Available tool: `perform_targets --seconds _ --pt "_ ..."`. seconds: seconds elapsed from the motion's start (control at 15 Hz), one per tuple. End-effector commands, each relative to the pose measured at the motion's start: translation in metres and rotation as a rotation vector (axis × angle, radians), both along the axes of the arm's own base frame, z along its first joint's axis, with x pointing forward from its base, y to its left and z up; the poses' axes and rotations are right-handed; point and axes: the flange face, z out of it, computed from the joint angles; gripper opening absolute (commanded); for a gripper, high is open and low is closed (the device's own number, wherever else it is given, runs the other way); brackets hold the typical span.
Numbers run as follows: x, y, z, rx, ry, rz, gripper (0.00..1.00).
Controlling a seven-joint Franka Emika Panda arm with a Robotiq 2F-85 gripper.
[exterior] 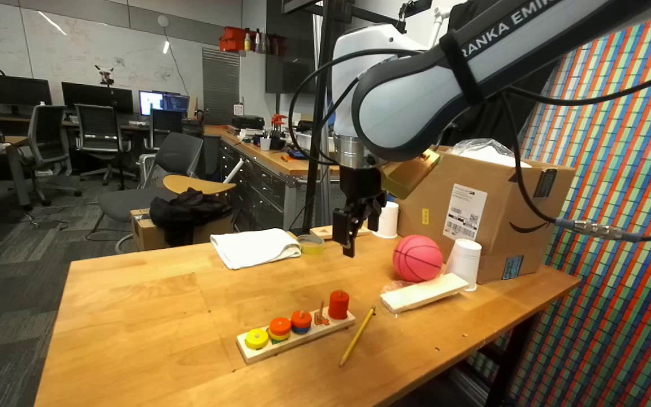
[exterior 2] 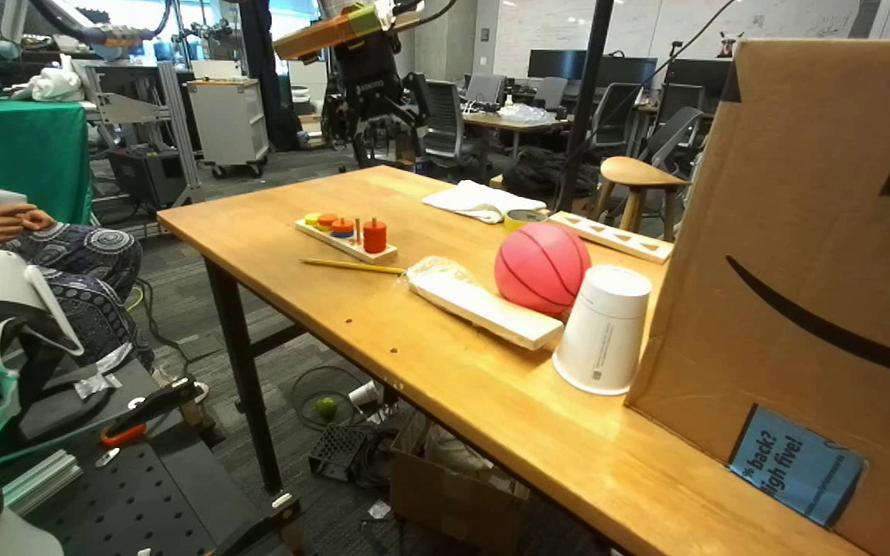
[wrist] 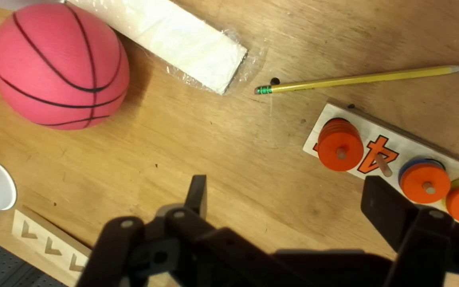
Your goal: Push the ball towards the box
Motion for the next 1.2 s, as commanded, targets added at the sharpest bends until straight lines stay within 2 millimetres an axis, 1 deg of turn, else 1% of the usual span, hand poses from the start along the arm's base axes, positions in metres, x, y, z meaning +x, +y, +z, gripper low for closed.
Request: perform_targets --seconds 0.0,0.27,0.4,0.53,0.87,1.0,1.13 --pt "0.011 -0.022 -0.013 -0.026 0.033 -0.017 1.0" --pt "0.019 -0.058 -0.046 -0.021 0.118 -0.086 1.0" --pt "0.02 -0.071 -0.057 0.0 0.158 -0.095 1.0" --pt "0.019 -0.07 -0.061 0.044 0.175 -0.07 1.0" --pt "0.019 -0.041 -0.047 0.129 0.174 0.012 1.0" --pt "0.019 -0.031 -0.041 0.145 0.174 0.039 1.0" --pt "0.019 -0.025 -0.039 0.16 0.174 0.057 1.0"
